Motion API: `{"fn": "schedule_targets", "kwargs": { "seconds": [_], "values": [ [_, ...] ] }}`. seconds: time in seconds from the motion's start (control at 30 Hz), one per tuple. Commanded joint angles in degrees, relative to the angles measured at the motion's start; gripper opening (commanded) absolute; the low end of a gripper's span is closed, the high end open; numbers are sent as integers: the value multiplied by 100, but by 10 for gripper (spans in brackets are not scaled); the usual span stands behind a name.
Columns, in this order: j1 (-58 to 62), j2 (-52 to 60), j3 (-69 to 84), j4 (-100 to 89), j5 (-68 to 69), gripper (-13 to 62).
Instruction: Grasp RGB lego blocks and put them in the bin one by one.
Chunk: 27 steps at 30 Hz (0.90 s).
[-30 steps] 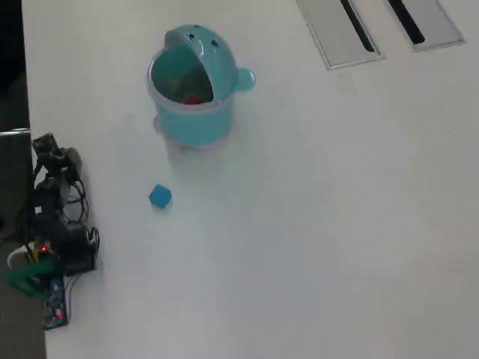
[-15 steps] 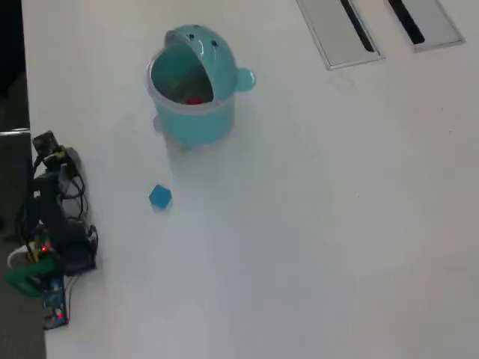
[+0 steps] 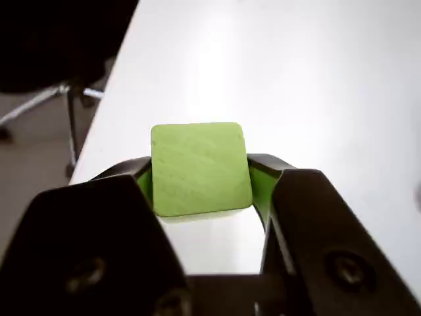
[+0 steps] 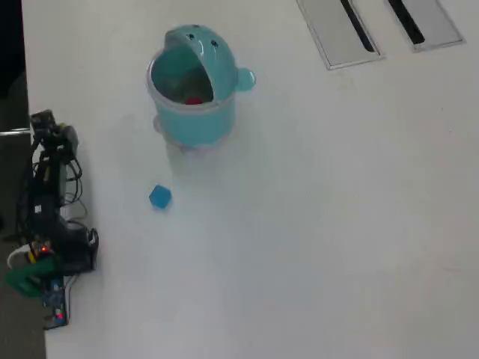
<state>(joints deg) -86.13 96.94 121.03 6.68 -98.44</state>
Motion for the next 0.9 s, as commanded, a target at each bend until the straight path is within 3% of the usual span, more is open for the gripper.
{"fn": "schedule_targets", "kwargs": {
  "seconds": [0.0, 0.23, 0.4, 0.5, 0.73, 0.87],
  "values": [
    [70, 396, -721, -97, 167, 101],
    [1248, 1380, -976, -44, 642, 101],
    [2364, 1477, -2074, -202, 773, 102],
    [3067, 870, -3366, -97, 826, 103],
    [3428, -114, -4983, 272, 826, 103],
    [3753, -1441, -6847, 844, 826, 103]
  ]
}}
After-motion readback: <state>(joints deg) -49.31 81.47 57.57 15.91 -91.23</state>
